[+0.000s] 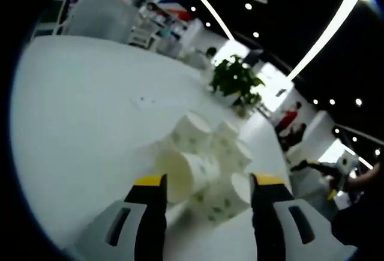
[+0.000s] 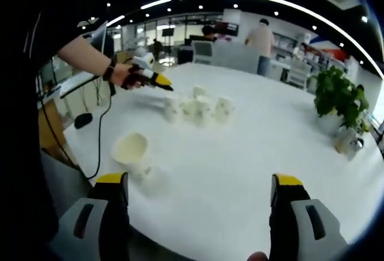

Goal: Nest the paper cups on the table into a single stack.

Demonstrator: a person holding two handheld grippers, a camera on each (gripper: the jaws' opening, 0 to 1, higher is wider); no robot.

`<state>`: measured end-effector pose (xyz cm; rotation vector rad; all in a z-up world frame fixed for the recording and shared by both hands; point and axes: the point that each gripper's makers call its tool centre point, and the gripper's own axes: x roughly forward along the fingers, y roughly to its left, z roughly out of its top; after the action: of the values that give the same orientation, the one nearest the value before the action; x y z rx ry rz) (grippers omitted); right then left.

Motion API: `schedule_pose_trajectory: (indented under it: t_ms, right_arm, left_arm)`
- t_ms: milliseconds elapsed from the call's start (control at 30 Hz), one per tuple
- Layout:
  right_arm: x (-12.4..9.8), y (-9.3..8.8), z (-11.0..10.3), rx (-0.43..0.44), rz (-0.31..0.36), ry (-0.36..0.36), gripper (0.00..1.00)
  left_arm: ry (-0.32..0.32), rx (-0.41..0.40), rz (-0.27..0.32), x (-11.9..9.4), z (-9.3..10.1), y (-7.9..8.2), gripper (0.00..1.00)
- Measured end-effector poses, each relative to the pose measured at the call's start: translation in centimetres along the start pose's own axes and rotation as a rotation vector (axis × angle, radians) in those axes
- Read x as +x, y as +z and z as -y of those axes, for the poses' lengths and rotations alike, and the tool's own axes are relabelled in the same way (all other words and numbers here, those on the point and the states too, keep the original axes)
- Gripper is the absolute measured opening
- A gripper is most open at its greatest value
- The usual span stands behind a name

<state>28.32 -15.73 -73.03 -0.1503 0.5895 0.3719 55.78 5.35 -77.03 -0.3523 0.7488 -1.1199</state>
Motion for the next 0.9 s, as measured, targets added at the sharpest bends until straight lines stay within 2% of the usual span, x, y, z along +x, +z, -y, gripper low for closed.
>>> schedule_pose_trajectory:
  t_ms: [133,367,467,567,667,767,900]
  right_arm:
    - [-0.1,0.0,-0.2,-0.004,-0.008,0.003,0.95]
    - [0.1,0.0,-0.3,-0.004,-0.009,0.000,0.95]
    - [0.1,0.1,-0.3,-0.009,-0.007,-0.001,0.94]
    - [0.2,0.1,-0.4,-0.004,-0.008,-0.002,0.94]
    - [0.3,0.1,-0.7,-0.006,-0.013,0.005,0.94]
    - [0.3,0.1,-0.7,-0.009,-0.013,0.007,0.94]
    - [0.4,0.0,-0.6,-0.006,-0.014,0.006,0.94]
  left_arm:
    - [-0.011,0.001,-0.003,0.5,-0.2,0.0,0.52]
    - [-0.035,-0.050,0.028,1.0,-0.6,0.4,0.44]
    - [-0.056,-0.102,0.028,1.3,-0.6,0.2,0.45]
    - [-0.039,-0.076,0.036,1.3,-0.9,0.1,0.44]
    - [-0.043,-0.111,0.047,1.3,-0.9,0.1,0.42]
    - [-0.043,-0.137,0.062,1.3,-0.8,0.1,0.35]
    - [-0.062,-0.124,0.046,1.3,-0.6,-0.4,0.26]
